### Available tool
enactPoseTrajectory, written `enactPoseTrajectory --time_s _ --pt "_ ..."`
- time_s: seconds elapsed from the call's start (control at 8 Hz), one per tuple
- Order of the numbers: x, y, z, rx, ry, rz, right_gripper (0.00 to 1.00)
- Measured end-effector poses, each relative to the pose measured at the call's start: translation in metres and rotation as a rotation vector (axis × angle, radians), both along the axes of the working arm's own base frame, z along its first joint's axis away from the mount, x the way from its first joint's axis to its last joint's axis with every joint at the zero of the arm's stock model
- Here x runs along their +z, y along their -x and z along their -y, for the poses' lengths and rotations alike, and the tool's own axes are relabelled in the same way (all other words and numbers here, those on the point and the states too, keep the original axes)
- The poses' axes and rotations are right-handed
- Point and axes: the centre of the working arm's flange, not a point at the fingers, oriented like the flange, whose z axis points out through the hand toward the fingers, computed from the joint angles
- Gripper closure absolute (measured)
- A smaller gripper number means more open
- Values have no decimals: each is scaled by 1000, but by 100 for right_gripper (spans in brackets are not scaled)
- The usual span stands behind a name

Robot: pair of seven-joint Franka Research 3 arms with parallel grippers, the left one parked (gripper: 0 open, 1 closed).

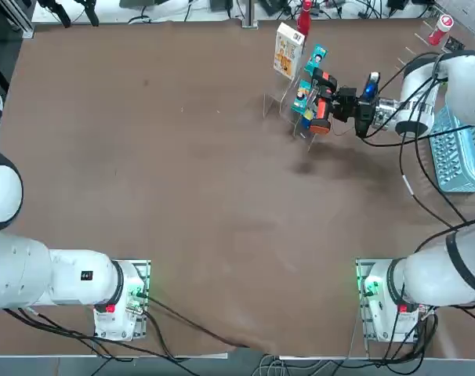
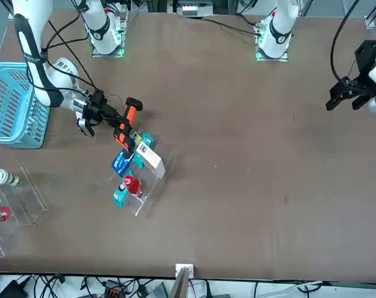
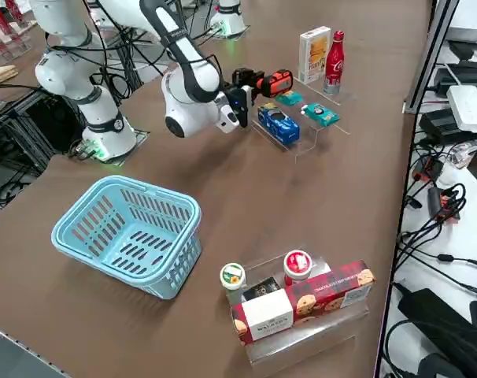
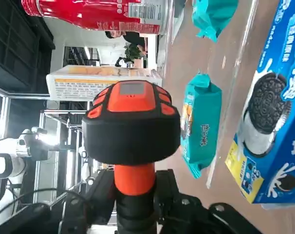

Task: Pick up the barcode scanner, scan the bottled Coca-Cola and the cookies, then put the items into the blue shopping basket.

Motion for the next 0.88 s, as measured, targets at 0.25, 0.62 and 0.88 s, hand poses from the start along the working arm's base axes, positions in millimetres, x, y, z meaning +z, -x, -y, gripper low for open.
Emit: enactPoseTrajectory --time_s 0.25,0.62,0.88 --pt "10 -10 1 27 5 -8 56" --pt "43 -39 28 135 77 -78 56" --pt "77 -60 50 219 158 -117 56"
